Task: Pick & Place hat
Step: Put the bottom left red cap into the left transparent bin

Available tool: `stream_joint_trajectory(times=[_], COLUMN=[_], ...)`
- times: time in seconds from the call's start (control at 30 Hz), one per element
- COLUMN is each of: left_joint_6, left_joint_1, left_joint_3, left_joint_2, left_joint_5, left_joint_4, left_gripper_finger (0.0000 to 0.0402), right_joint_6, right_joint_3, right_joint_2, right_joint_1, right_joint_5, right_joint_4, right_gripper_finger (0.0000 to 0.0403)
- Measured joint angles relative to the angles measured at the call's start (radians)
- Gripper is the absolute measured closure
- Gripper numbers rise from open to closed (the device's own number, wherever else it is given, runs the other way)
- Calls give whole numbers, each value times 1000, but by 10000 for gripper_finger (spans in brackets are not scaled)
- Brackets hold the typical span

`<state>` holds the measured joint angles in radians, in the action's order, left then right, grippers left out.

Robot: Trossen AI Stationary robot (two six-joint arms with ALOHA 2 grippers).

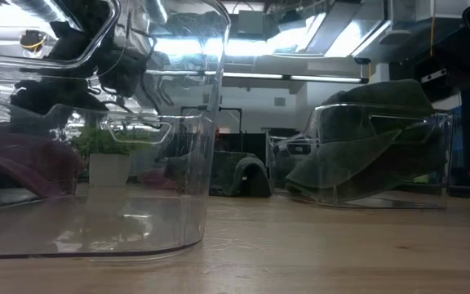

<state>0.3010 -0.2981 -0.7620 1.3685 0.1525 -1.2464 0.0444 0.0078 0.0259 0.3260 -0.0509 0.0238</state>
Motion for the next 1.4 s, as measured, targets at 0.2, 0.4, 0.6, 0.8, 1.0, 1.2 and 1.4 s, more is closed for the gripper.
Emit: stream_joint_trajectory(times=[0.2, 0.4, 0.6, 0.8, 1.0, 1.2, 1.4], left_joint_6=[0, 1, 53, 14, 52, 108, 156], left_joint_1=[0, 1, 3, 6, 39, 65, 82], left_joint_3=[0, 0, 0, 2, 2, 1, -11], left_joint_2=[0, 0, 13, 79, 112, 147, 160], left_joint_5=[3, -1, 55, 7, 108, 212, 284], left_joint_4=[5, 6, 121, 99, 191, 345, 485], left_gripper_finger=[242, 294, 323, 302, 248, 214, 208], right_joint_6=[0, 0, 0, 0, 0, 0, 0], right_joint_3=[0, 0, 0, 0, 0, 0, 0], right_joint_2=[0, 0, 0, 0, 0, 0, 0], right_joint_1=[0, 0, 0, 0, 0, 0, 0], right_joint_5=[0, 0, 0, 0, 0, 0, 0], right_joint_4=[0, 0, 0, 0, 0, 0, 0], right_gripper_finger=[377, 377, 377, 377, 377, 377, 377])
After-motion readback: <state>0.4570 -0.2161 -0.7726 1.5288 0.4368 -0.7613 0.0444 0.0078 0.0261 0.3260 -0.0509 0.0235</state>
